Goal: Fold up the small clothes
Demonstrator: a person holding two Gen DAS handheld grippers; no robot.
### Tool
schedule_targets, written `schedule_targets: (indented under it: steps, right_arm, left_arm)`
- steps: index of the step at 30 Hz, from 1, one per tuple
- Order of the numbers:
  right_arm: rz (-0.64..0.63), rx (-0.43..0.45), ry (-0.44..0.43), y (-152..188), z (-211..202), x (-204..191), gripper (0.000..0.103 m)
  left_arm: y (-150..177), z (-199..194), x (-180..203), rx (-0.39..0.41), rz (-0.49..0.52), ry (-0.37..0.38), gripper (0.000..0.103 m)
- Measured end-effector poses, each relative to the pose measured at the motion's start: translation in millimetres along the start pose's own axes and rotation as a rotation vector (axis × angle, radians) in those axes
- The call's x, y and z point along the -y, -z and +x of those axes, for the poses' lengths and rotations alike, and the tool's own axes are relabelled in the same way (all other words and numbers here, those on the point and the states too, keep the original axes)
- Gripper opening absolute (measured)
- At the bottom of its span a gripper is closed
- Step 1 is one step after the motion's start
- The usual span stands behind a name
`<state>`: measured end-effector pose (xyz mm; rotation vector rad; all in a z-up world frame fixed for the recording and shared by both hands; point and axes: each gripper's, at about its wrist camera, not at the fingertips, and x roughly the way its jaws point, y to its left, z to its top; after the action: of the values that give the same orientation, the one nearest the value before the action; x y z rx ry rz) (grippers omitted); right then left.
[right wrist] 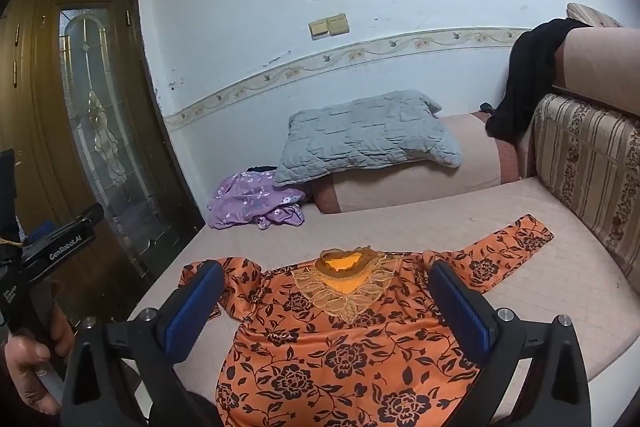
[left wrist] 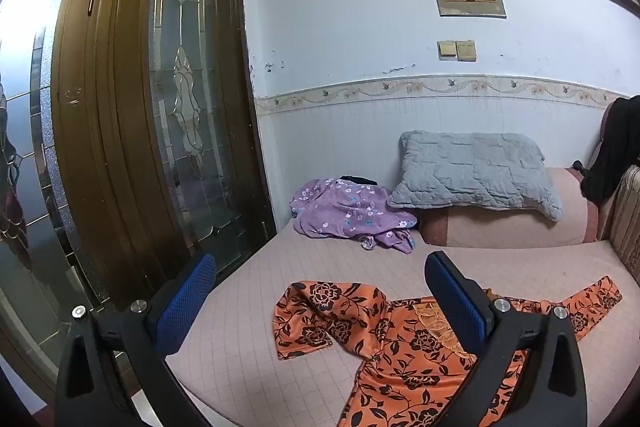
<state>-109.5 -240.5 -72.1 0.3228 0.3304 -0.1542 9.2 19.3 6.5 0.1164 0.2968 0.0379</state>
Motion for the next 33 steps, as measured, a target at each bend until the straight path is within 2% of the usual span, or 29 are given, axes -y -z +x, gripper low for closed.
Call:
schedule_targets:
  steps: [33]
  right_arm:
    - [0.025, -0.016, 0.021, 3.2, 9.9, 13.3, 0.103]
  left_arm:
    - [12.8, 11.2, 19.6, -0.043, 0.045, 0.014, 0.103]
